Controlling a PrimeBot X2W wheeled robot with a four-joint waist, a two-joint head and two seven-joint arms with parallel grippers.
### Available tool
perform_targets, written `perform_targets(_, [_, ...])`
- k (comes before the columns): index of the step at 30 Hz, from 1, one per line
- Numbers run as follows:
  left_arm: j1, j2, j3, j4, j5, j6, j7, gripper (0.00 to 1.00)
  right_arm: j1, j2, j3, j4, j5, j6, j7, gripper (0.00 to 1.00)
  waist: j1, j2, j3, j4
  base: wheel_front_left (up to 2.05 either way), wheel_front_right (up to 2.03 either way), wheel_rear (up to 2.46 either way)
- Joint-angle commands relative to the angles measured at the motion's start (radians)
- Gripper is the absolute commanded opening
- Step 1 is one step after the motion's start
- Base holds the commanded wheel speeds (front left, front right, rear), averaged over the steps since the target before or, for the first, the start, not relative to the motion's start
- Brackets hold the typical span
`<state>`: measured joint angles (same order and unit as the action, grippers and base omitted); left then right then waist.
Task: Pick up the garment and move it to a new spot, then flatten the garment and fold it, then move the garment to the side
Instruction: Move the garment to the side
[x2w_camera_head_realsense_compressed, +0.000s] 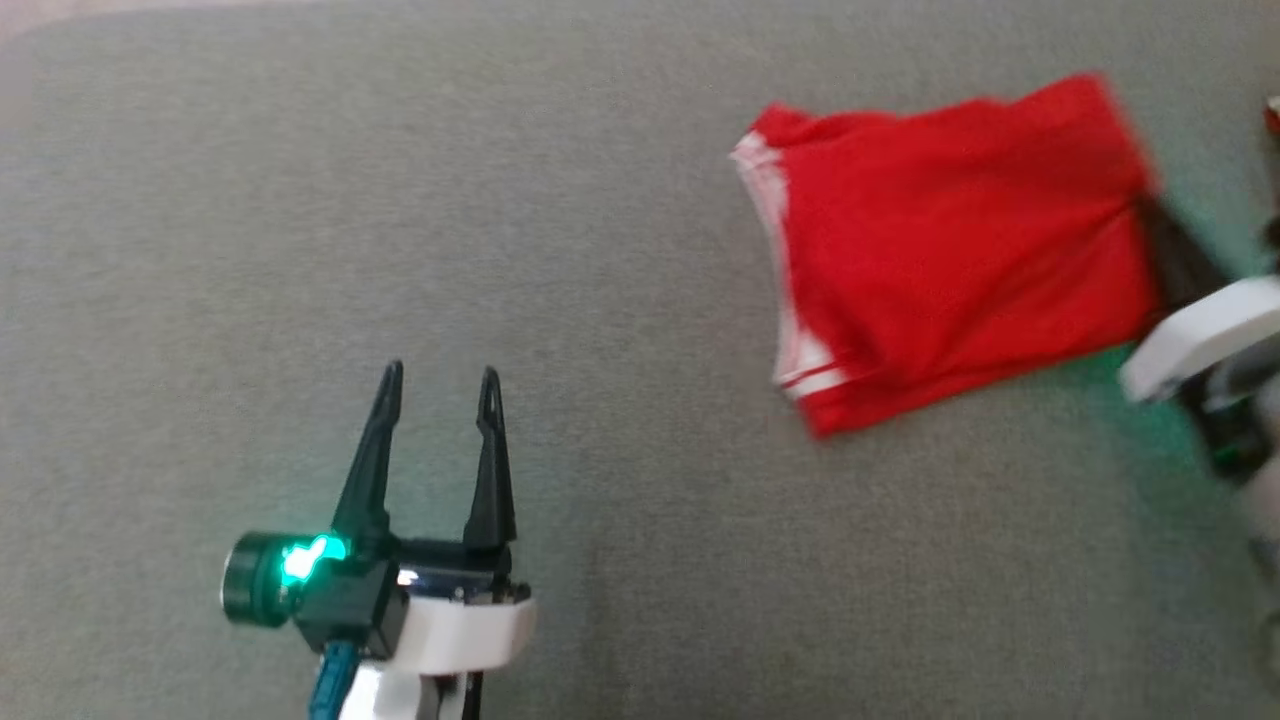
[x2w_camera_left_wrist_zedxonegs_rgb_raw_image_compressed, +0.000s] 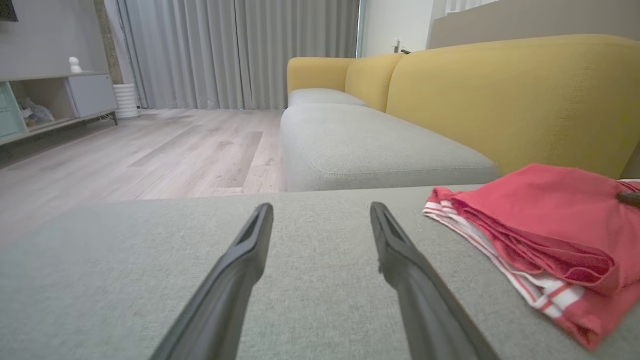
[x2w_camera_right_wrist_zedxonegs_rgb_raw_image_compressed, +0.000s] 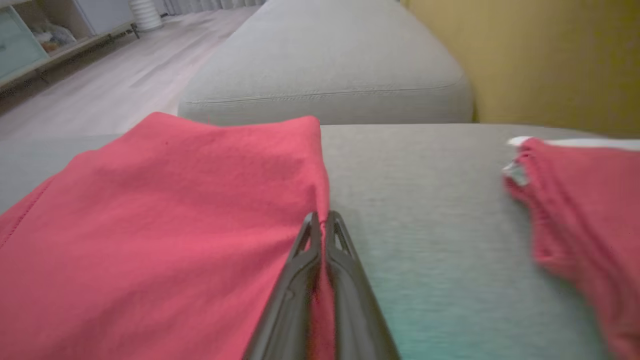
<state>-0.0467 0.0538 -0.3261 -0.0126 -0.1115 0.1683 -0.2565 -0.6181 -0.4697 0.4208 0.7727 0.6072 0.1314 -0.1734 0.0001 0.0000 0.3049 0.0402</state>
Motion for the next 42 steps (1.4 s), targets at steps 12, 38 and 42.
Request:
perform_targets(12, [-0.115,-0.004,0.009,-0.041,0.022,0.009,-0.005,1.0,-0.069,-0.328,-0.165,-0.09,-0.108,-0.001,0.014,0.0,-0.0001,0.0,0.134,-0.082,0.0,0.0,0.0])
perform_targets(38, [-0.075,-0.004,0.034,0.053,0.014,-0.026,-0.005,1.0,0.277,0.087,-0.297,-0.255,-0.289,-0.001,0.007,1.0,-0.0001,0.0,-0.078,-0.012,0.0,0.0,0.0])
perform_targets(42, [-0.033,-0.004,0.053,0.063,0.001,-0.051,-0.005,1.0,0.337,0.154,-0.197,-0.234,-0.245,-0.001,-0.063,1.0,-0.0001,0.0,-0.159,0.0,0.0,0.0,0.0])
